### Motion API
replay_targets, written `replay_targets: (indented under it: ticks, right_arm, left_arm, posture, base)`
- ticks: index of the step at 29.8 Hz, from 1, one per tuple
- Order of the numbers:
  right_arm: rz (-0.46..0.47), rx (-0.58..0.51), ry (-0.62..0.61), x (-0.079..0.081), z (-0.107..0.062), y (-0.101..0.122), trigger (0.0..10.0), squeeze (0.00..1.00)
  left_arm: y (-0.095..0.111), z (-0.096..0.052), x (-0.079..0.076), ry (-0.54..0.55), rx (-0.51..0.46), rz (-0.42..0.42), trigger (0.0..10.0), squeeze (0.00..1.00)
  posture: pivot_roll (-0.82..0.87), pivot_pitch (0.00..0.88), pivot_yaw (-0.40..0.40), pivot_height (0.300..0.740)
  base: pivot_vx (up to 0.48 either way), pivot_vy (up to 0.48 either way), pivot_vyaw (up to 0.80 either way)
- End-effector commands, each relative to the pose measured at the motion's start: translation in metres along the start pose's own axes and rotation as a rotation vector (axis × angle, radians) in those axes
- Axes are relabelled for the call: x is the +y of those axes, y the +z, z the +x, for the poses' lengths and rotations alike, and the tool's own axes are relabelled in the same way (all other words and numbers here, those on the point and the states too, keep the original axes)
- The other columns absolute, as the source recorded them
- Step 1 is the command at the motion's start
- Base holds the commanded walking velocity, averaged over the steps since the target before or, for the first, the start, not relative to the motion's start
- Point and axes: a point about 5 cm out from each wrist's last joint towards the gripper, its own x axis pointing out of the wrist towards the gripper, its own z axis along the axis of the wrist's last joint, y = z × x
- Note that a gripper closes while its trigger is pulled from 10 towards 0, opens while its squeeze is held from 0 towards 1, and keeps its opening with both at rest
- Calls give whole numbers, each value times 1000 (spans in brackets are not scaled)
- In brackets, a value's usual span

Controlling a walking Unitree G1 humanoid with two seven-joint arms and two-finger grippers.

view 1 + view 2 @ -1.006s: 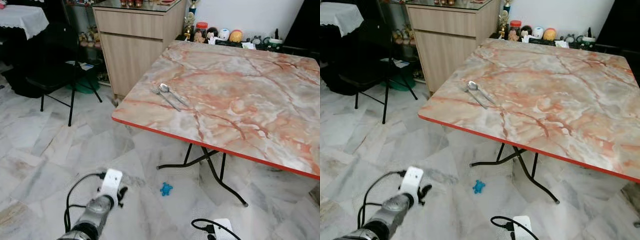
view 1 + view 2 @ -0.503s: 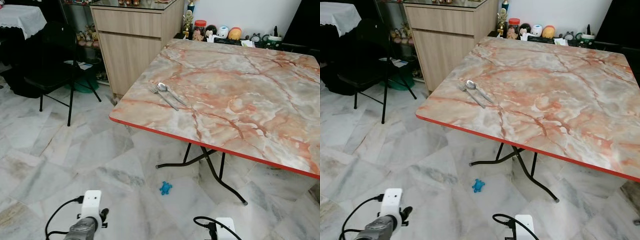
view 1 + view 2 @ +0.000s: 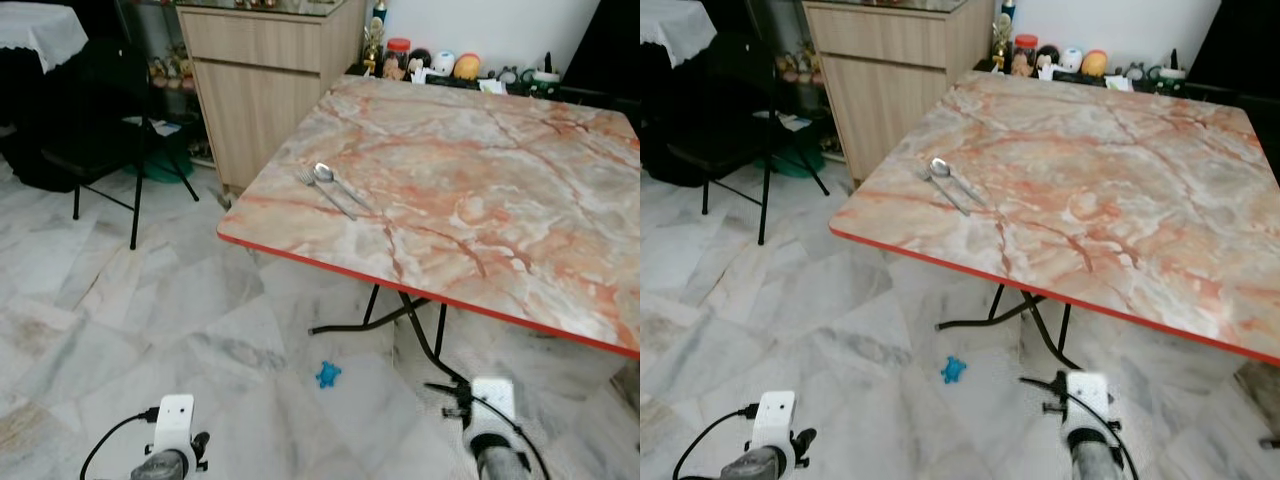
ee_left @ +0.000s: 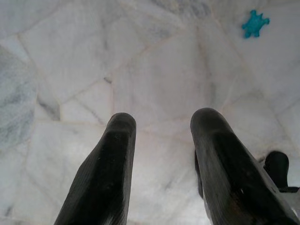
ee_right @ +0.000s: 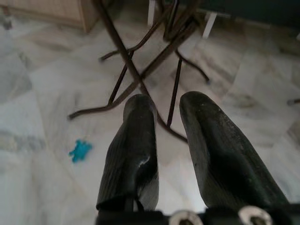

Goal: Setting the table

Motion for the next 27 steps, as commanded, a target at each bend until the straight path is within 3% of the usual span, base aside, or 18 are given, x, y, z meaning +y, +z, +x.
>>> replay_targets:
  ticks: [1, 9, 11, 15, 20, 21, 25, 27]
  right_arm:
    - [10, -38, -13, -3, -4, 2, 10000, 0]
    - [3, -191, -14, -4, -11, 23, 10000, 0]
    - [-9, -251, 0, -4, -28, 31, 10000, 0]
    - [-1, -292, -4, -5, -36, 41, 10000, 0]
    - [7, -361, -29, -8, -26, 64, 10000, 0]
    - [21, -395, -37, -10, -16, 77, 10000, 0]
    - [27, -405, -39, -11, -12, 82, 10000, 0]
    - [29, -445, -30, -9, -2, 99, 10000, 0]
  left_arm:
    - [-7, -1, 1, 5, 22, -3, 10000, 0]
    - [-12, -2, 1, 11, 28, 28, 10000, 0]
    - [-13, -3, 2, 14, 24, 24, 10000, 0]
    - [-14, -3, 3, 16, 25, 19, 10000, 0]
    - [-13, -3, 2, 10, 11, 34, 10000, 0]
    - [-12, -3, 1, 9, 10, 36, 10000, 0]
    - [-12, -3, 1, 8, 9, 35, 10000, 0]
    - [-11, -2, 0, 9, 7, 32, 10000, 0]
  posture:
    - [12, 0, 13, 740]
    - [31, 0, 2, 740]
    - [27, 0, 3, 740]
    - [17, 0, 6, 740]
    - [7, 0, 10, 740]
    - [9, 0, 8, 740]
    - [9, 0, 8, 740]
    - [21, 0, 6, 740]
  base:
    - [0, 0, 0]
    - [0, 0, 0]
    - [0, 0, 0]
    - [0, 0, 0]
    - [0, 0, 0]
    - [0, 0, 0]
    - [0, 0, 0]
    - [0, 0, 400]
